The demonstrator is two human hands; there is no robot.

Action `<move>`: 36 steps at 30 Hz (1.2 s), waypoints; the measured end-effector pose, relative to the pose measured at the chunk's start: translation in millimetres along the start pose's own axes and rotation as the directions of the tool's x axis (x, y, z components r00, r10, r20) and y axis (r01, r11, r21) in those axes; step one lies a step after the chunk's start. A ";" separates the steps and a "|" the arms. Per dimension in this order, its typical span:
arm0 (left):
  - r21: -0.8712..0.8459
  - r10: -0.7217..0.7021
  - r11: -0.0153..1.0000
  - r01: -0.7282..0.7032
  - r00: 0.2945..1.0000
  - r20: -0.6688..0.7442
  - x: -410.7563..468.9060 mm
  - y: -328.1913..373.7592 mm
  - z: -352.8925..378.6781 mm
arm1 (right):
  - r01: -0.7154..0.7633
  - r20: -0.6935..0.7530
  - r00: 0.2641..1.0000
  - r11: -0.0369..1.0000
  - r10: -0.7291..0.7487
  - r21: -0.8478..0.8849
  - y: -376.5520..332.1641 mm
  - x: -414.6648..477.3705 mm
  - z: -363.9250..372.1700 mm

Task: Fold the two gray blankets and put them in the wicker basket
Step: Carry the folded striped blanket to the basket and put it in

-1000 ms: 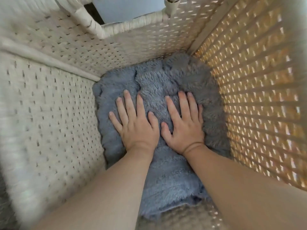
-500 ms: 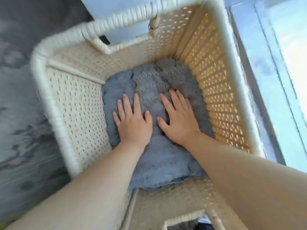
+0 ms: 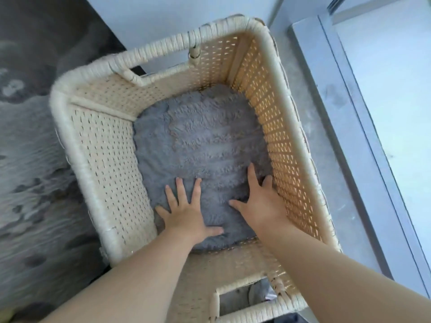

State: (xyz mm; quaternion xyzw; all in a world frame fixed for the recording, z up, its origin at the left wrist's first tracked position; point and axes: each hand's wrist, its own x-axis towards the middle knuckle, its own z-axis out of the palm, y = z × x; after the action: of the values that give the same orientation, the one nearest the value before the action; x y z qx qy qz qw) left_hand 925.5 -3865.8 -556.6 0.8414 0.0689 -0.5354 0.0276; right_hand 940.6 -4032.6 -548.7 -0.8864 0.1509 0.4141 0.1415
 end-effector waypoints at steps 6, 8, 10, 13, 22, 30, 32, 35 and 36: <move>0.057 -0.097 0.994 0.094 0.995 0.038 65.4 26.6 38.2 | 0.015 0.068 0.998 0.975 0.000 -0.221 3.0 64.3 37.7; 0.040 -0.093 0.995 0.093 0.996 0.006 65.7 30.9 43.1 | -0.002 0.093 0.995 0.960 0.028 -0.279 1.4 73.9 37.4; 0.025 -0.072 0.997 0.072 0.997 0.027 54.8 29.5 39.5 | 0.009 0.149 0.988 0.950 0.039 -0.313 -0.8 70.2 27.9; 0.026 -0.015 1.000 0.012 0.990 0.140 28.7 17.7 13.7 | 0.024 0.284 0.954 0.926 0.091 -0.378 -15.9 56.0 -2.1; -0.525 -0.039 0.851 -0.013 0.995 -0.088 -40.8 -5.4 -57.5 | 0.098 -0.076 0.991 0.986 -0.109 -0.134 -111.7 18.5 -97.2; -0.229 0.052 0.973 0.022 0.950 0.309 17.7 -2.9 -14.5 | 0.256 0.160 0.960 0.952 -0.229 -0.169 -110.0 93.1 -80.3; -0.224 0.057 0.975 0.005 0.962 0.268 36.6 1.4 -1.8 | 0.281 0.186 0.953 0.930 -0.241 -0.236 -110.0 115.5 -67.0; -0.298 0.083 0.954 -0.011 0.970 0.227 62.6 8.4 10.6 | 0.301 0.224 0.948 0.872 -0.228 -0.387 -116.3 151.9 -49.8; -0.324 0.082 0.946 -0.008 0.973 0.215 70.5 11.0 13.9 | 0.307 0.230 0.946 0.854 -0.227 -0.421 -120.5 162.4 -45.6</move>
State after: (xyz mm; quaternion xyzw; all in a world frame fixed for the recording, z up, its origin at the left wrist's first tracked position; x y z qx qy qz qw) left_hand 944.1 -3872.3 -626.6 0.7608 0.1322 -0.6082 0.1840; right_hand 1117.8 -3963.9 -631.6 -0.8682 -0.0870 0.4886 0.0008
